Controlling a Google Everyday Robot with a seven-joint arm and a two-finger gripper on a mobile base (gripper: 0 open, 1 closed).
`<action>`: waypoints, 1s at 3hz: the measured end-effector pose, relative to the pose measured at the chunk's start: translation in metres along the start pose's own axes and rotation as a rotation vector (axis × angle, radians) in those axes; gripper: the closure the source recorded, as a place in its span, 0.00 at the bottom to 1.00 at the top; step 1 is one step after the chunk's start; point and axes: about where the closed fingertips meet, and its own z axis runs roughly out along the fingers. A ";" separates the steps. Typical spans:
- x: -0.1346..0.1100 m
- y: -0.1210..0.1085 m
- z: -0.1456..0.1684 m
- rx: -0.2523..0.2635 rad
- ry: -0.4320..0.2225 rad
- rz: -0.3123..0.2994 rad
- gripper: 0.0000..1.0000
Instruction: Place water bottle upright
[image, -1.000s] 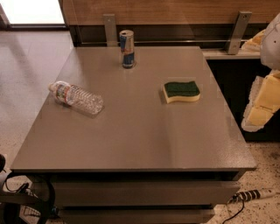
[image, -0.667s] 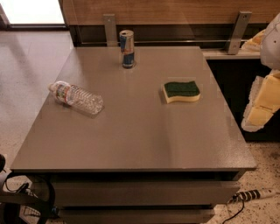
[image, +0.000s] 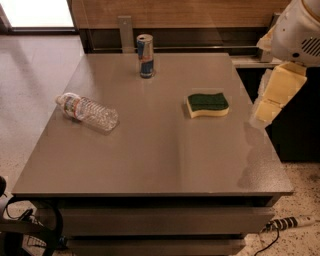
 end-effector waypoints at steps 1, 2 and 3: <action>-0.049 -0.024 0.033 -0.054 -0.008 0.092 0.00; -0.091 -0.023 0.056 -0.065 0.021 0.162 0.00; -0.142 -0.014 0.075 -0.061 0.076 0.175 0.00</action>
Offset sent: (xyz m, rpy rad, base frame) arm 0.0752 0.1381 -0.0364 0.0395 0.1607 -0.2377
